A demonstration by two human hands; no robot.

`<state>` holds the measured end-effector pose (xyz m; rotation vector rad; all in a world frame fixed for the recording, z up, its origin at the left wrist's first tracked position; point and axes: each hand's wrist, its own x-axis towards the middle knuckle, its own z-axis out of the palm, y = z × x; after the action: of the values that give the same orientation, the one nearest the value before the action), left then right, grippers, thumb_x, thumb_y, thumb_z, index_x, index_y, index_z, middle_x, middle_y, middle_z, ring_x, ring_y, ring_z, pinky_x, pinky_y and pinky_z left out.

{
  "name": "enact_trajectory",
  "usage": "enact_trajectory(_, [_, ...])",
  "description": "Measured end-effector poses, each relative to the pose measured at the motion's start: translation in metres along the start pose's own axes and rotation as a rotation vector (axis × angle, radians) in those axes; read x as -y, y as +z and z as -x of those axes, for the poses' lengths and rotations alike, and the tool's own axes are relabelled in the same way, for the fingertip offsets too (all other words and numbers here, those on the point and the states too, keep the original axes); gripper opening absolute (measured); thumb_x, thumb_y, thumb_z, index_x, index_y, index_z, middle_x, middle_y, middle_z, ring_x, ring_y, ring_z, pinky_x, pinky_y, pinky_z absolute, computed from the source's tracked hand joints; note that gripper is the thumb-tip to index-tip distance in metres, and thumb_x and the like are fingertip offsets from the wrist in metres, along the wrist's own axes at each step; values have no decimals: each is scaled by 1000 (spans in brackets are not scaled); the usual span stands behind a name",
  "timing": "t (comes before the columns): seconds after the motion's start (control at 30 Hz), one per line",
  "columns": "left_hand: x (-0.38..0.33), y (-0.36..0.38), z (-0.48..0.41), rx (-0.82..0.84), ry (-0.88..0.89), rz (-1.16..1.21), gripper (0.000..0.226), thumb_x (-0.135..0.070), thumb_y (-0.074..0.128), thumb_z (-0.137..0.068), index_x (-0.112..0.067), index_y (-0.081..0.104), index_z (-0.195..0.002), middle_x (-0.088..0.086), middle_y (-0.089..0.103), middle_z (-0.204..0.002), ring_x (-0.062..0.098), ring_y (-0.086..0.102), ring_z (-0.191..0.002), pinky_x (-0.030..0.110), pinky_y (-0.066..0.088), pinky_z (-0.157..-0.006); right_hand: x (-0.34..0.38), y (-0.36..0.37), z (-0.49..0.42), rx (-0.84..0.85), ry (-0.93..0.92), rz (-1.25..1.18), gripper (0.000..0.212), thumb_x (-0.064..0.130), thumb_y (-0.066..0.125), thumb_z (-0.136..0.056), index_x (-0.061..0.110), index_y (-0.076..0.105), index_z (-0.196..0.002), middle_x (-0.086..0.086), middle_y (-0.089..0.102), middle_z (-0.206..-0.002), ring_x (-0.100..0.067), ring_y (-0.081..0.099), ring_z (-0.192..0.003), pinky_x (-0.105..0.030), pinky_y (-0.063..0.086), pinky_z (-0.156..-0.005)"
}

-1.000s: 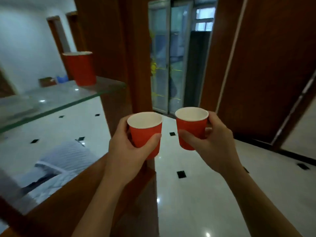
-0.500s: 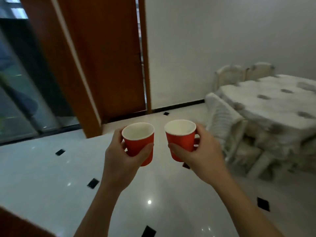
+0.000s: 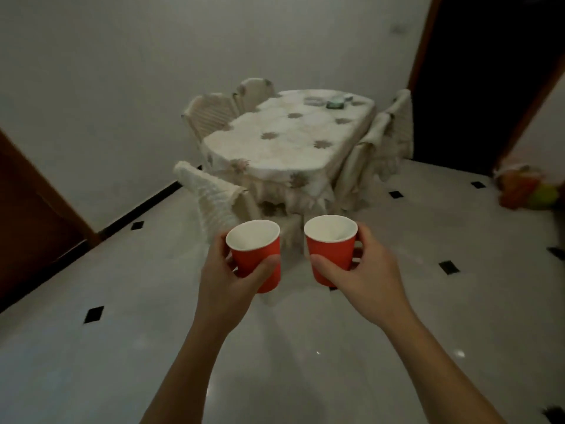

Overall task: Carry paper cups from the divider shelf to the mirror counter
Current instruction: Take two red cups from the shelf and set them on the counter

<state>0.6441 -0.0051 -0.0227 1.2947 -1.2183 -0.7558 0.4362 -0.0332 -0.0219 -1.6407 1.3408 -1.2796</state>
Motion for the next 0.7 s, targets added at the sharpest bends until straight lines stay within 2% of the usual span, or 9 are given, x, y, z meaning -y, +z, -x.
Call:
enact_trajectory(0.1, [8, 56, -21, 120, -11, 33, 62, -37, 83, -57, -34, 54, -111, -12, 65, -112, 3, 64, -99, 16, 54, -71, -26, -46, -9, -124, 60, 31, 52, 60, 75, -57, 58, 47, -100, 41, 57, -99, 11, 58, -92, -8, 48, -63])
enact_trajectory(0.27, [18, 132, -49, 286, 3, 57, 60, -34, 83, -57, -41, 54, -109, -18, 64, -110, -2, 62, -100, 13, 52, -70, -64, -102, -18, -302, 147, 84, 49, 62, 74, -55, 58, 48, -96, 31, 59, -91, 12, 57, -90, -7, 46, -60])
enact_trajectory(0.4, [28, 181, -77, 378, 36, 54, 61, -18, 87, -66, -55, 53, -101, -26, 62, -108, -4, 62, -99, 15, 53, -69, -90, -131, -33, -377, 198, 127, 59, 66, 72, -55, 52, 44, -105, 32, 54, -99, 18, 52, -93, -3, 43, -59])
enact_trajectory(0.5, [35, 216, -103, 427, 24, 72, 59, -14, 86, -67, -42, 52, -106, -13, 61, -114, 0, 62, -101, 16, 53, -71, -107, -145, -55, -420, 220, 154, 69, 69, 70, -55, 49, 41, -115, 34, 51, -102, 21, 49, -95, 0, 41, -58])
enact_trajectory(0.57, [42, 239, -125, 453, 24, 85, 58, -10, 84, -68, -37, 52, -108, -12, 61, -114, -5, 62, -98, 13, 52, -69, -120, -152, -76, -447, 230, 172, 70, 69, 70, -55, 49, 40, -115, 37, 49, -102, 21, 50, -94, 0, 41, -58])
enact_trajectory(0.7, [54, 286, -182, 496, -6, 127, 58, -26, 84, -62, -36, 51, -110, -12, 61, -112, -9, 61, -95, 10, 50, -67, -145, -164, -129, -485, 262, 214, 69, 70, 70, -57, 51, 37, -116, 39, 46, -101, 17, 52, -94, 1, 40, -57])
